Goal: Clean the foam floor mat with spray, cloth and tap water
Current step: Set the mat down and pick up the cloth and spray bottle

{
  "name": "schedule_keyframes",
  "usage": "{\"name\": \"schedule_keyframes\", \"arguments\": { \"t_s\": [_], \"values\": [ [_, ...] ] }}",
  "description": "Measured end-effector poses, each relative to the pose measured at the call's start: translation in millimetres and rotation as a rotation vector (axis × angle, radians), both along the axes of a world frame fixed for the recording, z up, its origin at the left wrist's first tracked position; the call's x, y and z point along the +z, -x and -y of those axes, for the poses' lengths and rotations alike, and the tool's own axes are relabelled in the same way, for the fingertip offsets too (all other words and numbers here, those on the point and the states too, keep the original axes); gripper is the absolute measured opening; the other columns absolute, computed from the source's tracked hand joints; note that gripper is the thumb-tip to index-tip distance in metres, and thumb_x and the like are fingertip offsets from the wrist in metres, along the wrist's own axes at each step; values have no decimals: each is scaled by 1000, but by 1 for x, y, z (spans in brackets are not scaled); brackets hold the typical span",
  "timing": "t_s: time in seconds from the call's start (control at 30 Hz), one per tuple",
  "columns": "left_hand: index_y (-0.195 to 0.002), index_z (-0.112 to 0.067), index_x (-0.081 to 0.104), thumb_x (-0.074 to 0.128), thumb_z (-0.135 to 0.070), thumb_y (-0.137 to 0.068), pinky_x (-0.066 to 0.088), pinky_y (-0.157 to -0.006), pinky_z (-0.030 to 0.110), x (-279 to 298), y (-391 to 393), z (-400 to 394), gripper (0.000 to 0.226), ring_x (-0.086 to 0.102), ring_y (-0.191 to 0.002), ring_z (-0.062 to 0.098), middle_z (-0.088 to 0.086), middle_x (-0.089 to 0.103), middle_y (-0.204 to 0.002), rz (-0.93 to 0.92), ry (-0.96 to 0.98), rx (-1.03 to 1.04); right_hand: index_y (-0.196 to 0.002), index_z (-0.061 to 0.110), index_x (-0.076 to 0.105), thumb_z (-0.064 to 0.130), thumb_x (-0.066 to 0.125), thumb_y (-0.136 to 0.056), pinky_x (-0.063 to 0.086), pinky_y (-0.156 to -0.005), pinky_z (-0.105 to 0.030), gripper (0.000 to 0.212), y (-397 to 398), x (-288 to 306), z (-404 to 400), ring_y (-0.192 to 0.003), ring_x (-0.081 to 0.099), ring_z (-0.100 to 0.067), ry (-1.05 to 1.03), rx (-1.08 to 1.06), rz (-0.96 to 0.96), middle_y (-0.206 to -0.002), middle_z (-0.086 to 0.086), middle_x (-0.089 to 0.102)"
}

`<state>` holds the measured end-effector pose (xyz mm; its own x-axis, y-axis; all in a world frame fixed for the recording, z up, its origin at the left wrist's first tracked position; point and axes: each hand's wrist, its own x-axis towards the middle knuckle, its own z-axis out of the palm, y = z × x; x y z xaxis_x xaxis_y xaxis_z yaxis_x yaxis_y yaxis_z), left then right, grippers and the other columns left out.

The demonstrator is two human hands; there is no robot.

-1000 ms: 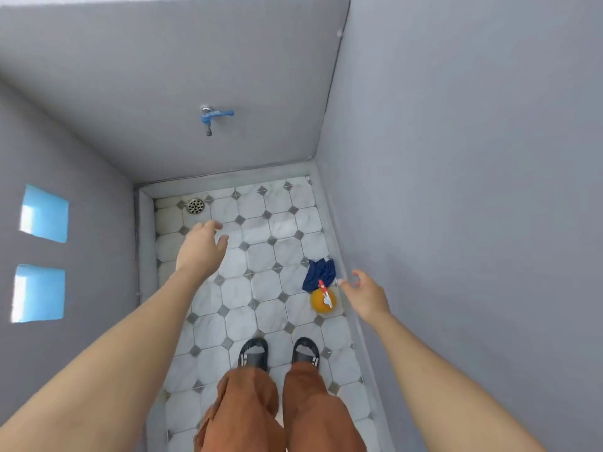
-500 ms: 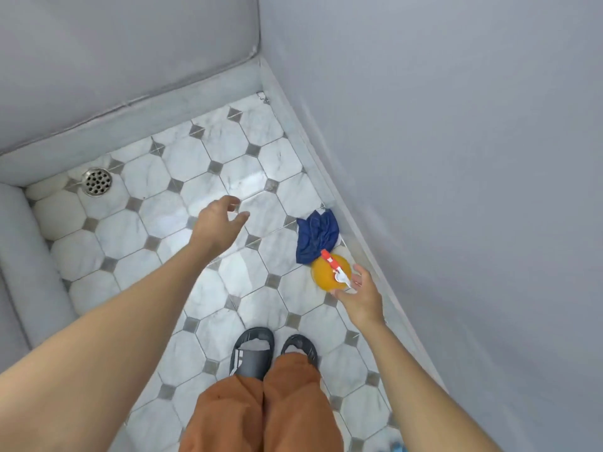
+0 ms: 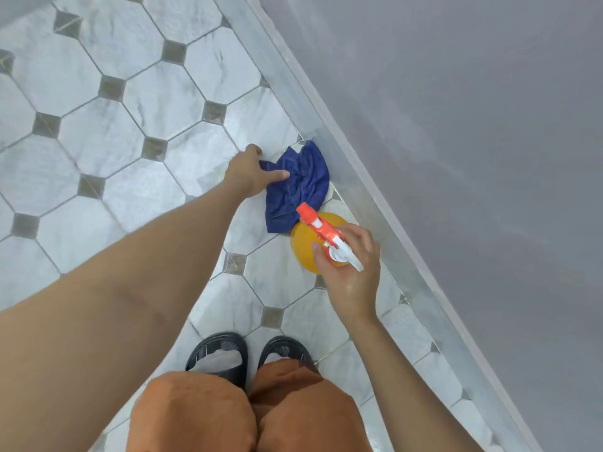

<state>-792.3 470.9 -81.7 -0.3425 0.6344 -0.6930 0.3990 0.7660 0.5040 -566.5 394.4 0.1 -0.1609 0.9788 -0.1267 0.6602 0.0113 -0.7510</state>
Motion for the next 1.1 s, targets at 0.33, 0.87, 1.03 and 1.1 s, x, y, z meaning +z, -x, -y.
{"name": "schedule_keyframes", "arguments": {
  "t_s": [0.33, 0.87, 1.03, 1.1],
  "values": [
    [-79, -12, 52, 47, -27, -97, 35, -58, 24, 76, 4, 34, 24, 46, -78, 19, 2, 51, -81, 289, -29, 419, -77, 16, 67, 20, 68, -81, 39, -64, -13, 6, 21, 57, 4, -76, 54, -13, 38, 6, -34, -72, 16, 59],
    [-138, -9, 43, 48, -36, -98, 39, -104, 47, 20, 38, 40, 49, 41, -129, 34, 13, 43, -141, -327, 139, -122, -77, 41, 62, 9, 74, -83, 51, -67, -28, 35, 36, 34, 1, -75, 62, -20, 110, -67, -127, -74, 6, 66],
    [-146, -17, 40, 58, -25, -93, 28, -113, 42, 4, 34, 3, 57, 29, -143, 28, 5, 30, -158, -333, -128, -521, -78, 37, 64, 12, 75, -84, 45, -60, -17, 28, 41, 18, -12, -66, 58, -7, 115, -136, -162, -67, 14, 61],
    [-151, -22, 31, 60, -22, -92, 23, -116, 45, -1, 31, -11, 66, 22, -147, 27, 3, 20, -162, -364, -149, -708, -80, 18, 67, 11, 75, -84, 41, -61, -10, 11, 43, 15, -18, -62, 53, -1, 113, -176, -201, -65, 14, 58]
  ]
}}
